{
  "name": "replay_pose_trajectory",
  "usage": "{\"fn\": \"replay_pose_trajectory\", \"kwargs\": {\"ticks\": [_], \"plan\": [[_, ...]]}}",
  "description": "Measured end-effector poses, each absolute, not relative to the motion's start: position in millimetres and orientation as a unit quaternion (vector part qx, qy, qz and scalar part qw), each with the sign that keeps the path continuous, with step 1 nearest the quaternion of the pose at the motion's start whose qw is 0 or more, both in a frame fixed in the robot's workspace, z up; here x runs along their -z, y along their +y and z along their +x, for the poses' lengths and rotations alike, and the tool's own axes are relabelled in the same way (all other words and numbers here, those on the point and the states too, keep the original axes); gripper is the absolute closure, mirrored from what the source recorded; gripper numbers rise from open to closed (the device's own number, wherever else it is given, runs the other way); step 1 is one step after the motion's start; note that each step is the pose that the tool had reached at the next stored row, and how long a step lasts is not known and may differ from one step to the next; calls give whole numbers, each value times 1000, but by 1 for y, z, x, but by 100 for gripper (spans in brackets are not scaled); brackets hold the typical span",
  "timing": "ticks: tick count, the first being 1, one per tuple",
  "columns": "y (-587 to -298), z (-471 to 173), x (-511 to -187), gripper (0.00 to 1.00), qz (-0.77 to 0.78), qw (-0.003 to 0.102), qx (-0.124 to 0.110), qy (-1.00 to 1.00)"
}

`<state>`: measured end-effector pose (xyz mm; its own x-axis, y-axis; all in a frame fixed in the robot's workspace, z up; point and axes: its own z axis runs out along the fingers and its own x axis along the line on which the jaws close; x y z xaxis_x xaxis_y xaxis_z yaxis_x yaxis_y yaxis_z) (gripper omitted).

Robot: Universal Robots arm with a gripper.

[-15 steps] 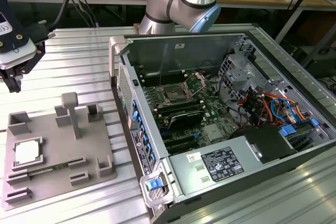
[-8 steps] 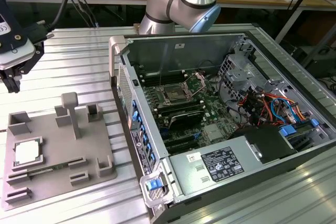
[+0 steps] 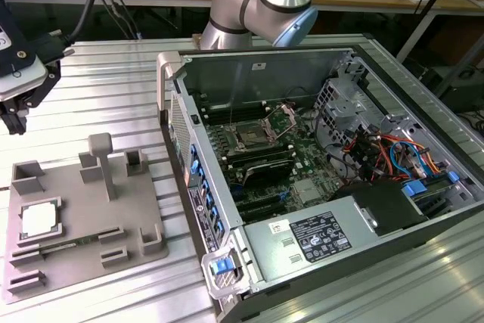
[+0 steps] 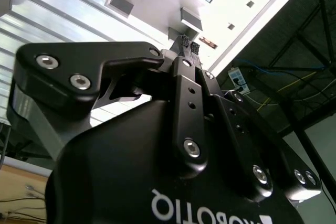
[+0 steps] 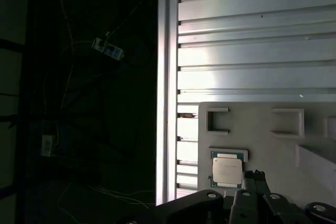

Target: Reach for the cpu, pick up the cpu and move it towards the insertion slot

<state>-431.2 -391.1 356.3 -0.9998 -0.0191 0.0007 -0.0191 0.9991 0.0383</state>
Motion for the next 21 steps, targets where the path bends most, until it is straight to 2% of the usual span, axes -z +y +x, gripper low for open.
{"fn": "replay_pose_trajectory", "kwargs": {"ticks": [13, 21], "plan": [[-394, -438, -355, 89, 10, -1, 19, -1000], [-410, -440, -352, 89, 10, -1, 19, -1000]]}}
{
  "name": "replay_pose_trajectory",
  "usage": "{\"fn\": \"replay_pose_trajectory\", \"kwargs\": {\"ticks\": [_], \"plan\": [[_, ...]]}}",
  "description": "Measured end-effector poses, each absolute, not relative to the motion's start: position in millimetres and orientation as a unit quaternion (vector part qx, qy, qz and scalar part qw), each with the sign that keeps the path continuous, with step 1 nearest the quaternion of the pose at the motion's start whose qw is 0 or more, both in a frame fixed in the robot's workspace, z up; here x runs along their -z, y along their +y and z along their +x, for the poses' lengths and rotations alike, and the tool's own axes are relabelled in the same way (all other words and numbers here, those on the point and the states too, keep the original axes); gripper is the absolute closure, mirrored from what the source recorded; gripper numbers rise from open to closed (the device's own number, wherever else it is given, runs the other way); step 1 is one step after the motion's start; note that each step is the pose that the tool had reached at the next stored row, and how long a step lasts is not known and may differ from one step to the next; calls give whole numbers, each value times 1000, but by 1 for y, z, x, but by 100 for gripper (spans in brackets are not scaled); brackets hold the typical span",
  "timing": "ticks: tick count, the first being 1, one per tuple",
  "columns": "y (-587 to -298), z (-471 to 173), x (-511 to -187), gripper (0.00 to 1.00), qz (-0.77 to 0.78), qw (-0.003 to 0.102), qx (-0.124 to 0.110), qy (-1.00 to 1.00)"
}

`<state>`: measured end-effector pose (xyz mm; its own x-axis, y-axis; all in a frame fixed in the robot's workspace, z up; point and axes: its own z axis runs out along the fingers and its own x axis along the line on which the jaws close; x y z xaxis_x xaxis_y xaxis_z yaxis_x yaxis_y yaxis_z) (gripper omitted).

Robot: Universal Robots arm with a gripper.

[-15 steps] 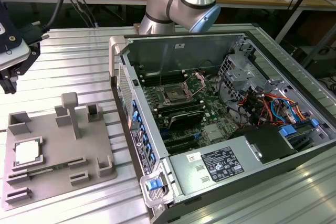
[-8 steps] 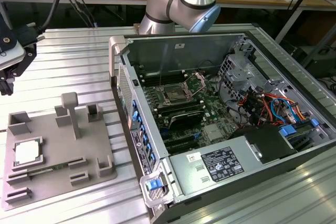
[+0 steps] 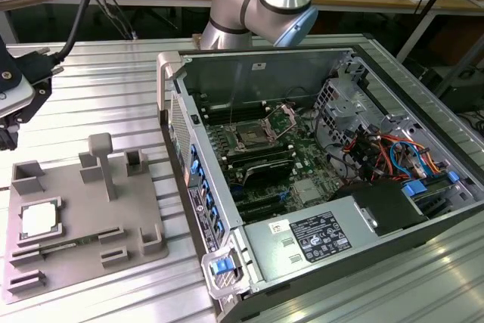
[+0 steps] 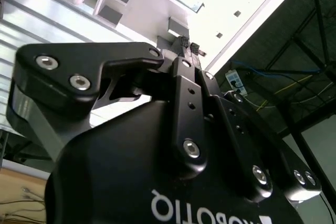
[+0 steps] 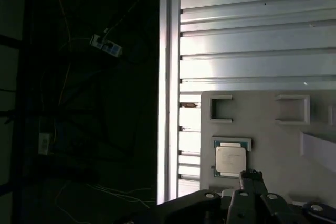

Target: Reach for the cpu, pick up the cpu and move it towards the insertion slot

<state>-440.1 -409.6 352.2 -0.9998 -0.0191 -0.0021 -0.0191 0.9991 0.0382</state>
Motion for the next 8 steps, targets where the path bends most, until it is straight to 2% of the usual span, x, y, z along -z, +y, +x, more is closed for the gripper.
{"fn": "replay_pose_trajectory", "kwargs": {"ticks": [1, 3, 4, 8], "plan": [[-410, -441, -351, 88, -10, 1, -19, 1000], [-410, -445, -346, 76, -10, 1, -19, 1000], [-410, -446, -344, 76, -10, 1, -19, 1000], [-411, -450, -333, 52, -10, 1, -19, 1000]]}}
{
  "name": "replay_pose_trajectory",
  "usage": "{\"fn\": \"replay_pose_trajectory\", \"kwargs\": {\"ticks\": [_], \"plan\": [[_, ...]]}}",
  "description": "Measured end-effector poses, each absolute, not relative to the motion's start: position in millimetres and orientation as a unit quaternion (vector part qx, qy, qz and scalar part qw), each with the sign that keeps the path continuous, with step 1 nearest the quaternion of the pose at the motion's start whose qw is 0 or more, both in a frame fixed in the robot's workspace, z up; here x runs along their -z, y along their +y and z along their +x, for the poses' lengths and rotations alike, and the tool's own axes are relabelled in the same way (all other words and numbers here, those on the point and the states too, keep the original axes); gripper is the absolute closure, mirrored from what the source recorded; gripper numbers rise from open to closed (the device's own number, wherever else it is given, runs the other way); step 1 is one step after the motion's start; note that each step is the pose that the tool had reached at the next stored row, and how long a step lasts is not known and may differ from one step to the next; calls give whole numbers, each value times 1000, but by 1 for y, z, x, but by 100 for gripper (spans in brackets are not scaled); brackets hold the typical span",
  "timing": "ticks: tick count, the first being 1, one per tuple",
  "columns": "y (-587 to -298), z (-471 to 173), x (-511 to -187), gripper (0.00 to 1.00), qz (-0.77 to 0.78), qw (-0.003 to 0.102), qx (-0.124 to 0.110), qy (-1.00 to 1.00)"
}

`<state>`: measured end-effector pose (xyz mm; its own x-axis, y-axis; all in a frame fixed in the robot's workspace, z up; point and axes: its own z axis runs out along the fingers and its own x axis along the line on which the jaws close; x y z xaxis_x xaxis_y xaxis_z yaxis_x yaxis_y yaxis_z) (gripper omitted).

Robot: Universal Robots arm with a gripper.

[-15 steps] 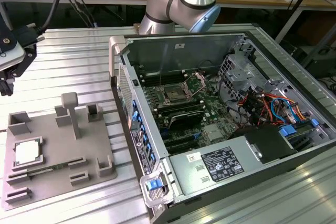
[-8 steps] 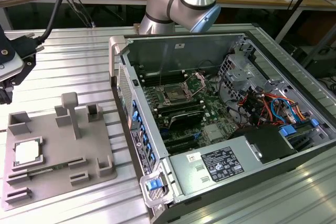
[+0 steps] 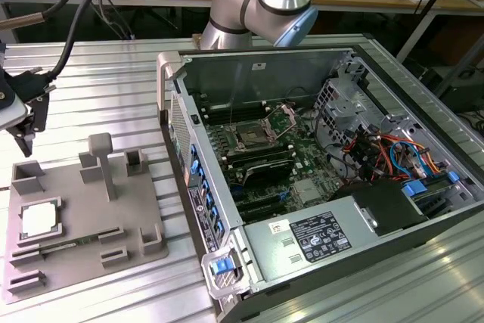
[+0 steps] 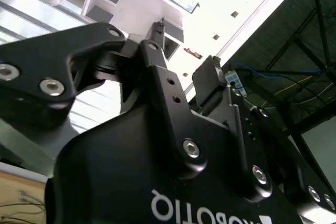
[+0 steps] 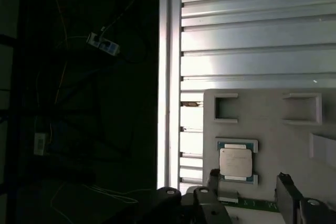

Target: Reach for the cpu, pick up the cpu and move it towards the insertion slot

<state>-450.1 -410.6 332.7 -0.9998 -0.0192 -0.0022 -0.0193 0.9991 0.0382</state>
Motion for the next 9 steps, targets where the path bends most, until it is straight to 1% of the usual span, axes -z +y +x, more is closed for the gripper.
{"fn": "replay_pose_trajectory", "kwargs": {"ticks": [1, 2, 3, 4, 7, 8, 9], "plan": [[-411, -451, -330, 46, -10, 1, -19, 1000], [-411, -451, -327, 34, -9, 1, -19, 1000], [-411, -451, -327, 28, -9, 1, -19, 1000], [-411, -451, -327, 28, -10, 1, -19, 1000], [-411, -451, -327, 10, -10, 1, -19, 1000], [-411, -451, -327, 10, -10, 1, -19, 1000], [-411, -451, -327, 4, -10, 1, -19, 1000]]}}
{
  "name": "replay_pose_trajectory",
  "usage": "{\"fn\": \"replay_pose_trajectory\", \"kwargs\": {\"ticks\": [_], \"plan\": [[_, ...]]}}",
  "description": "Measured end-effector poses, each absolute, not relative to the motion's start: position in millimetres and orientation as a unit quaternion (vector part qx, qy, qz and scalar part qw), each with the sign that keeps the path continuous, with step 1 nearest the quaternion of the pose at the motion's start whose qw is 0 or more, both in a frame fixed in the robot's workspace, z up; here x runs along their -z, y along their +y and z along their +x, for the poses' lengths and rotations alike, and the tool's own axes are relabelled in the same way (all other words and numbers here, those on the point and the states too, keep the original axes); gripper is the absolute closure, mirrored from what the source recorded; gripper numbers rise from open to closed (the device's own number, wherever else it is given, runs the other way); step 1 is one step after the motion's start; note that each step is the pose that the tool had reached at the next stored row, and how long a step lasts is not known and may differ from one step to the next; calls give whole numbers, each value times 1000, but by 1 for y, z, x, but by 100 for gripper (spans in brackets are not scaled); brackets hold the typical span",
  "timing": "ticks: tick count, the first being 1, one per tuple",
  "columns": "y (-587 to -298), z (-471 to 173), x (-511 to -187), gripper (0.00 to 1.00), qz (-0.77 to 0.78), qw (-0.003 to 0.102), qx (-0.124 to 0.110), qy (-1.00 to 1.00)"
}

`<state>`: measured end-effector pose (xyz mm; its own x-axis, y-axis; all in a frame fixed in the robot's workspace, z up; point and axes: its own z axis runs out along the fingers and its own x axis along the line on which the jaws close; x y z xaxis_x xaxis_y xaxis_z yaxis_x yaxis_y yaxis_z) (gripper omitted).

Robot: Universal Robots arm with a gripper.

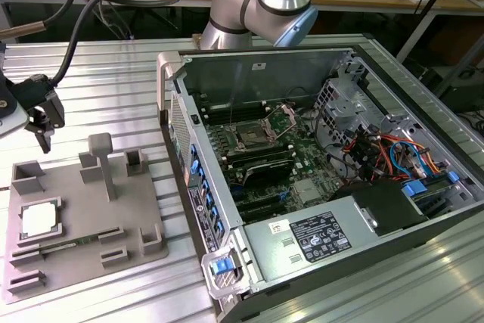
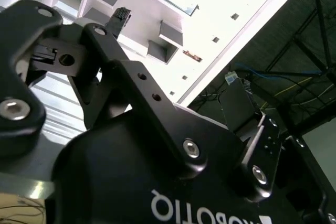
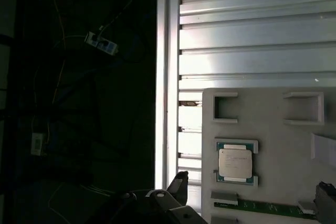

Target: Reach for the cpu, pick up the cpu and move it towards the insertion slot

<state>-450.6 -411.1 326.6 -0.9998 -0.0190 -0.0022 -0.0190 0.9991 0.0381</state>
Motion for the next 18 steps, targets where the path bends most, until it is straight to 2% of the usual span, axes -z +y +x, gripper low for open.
{"fn": "replay_pose_trajectory", "kwargs": {"ticks": [11, 18], "plan": [[-411, -451, -305, 4, -8, 1, -19, 1000], [-411, -451, -304, 4, -8, 1, -19, 1000]]}}
